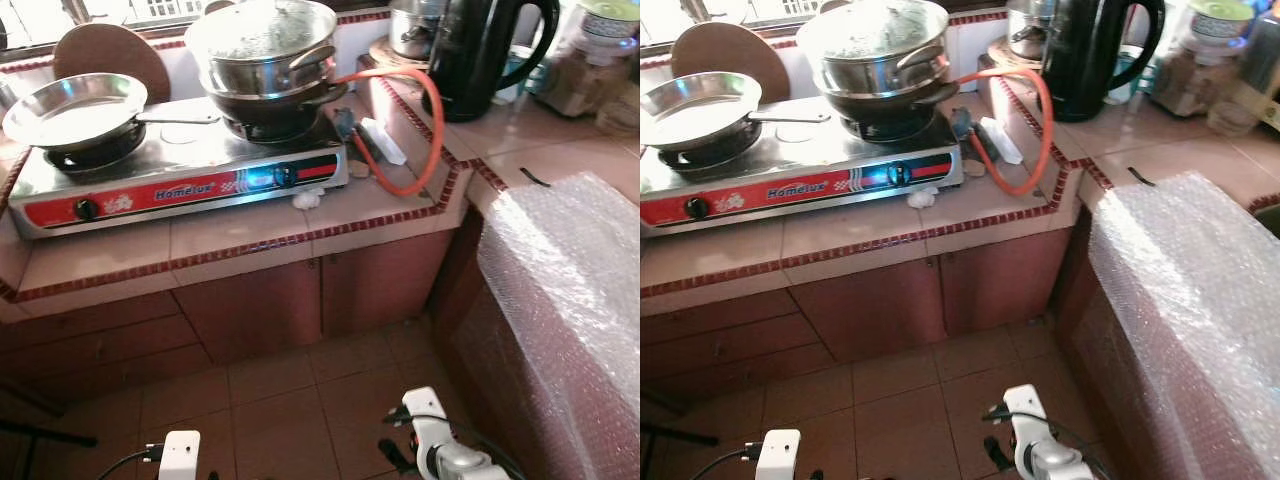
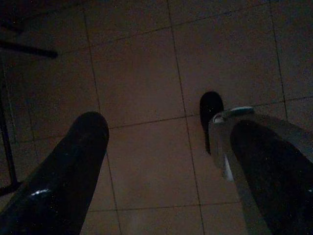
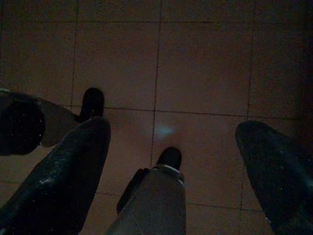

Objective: Kitchen organization

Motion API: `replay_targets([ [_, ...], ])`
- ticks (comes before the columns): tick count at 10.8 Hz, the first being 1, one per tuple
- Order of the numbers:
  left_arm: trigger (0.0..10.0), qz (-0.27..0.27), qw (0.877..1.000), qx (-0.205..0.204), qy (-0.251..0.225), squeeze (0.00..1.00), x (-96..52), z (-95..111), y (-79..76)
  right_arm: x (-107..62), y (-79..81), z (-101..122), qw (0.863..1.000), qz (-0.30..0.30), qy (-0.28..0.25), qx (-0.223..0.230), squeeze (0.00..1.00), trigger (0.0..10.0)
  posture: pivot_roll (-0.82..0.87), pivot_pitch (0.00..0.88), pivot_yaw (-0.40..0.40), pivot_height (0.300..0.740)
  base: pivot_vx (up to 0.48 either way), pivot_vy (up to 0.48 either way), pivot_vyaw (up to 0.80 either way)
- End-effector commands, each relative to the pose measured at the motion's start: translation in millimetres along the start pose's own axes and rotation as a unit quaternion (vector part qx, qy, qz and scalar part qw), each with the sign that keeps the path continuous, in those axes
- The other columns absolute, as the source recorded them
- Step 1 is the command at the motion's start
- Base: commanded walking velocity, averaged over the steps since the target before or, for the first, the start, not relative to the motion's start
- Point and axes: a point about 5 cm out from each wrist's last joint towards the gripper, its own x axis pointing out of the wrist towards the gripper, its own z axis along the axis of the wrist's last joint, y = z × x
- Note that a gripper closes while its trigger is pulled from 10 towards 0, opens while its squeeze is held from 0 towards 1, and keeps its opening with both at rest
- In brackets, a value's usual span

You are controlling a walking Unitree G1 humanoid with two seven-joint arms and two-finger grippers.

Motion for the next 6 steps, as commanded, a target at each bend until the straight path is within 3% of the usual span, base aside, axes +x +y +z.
replay_targets([
  [1,10.0,0.011,1.0,0.003,0.017,0.0,-1.3,-9.1,5.1,0.3,1.9,-1.6,1.0,0.003,0.003,-0.006,0.0,10.0,-0.04,0.064,0.039,0.74,0.0,0.0,0.0],
  [3,10.0,0.009,1.0,0.009,0.02,0.0,-1.5,-10.5,3.6,-0.4,0.8,-5.6,1.0,0.0,0.009,-0.015,0.0,10.0,-0.04,0.068,0.043,0.74,0.0,0.127,0.0],
  [6,10.0,0.007,0.999,0.022,0.023,0.0,-1.7,-11.8,3.9,-0.6,2.7,-10.9,0.999,0.001,0.018,-0.032,0.0,10.0,-0.05,0.072,0.044,0.74,0.0,0.359,0.0],
])
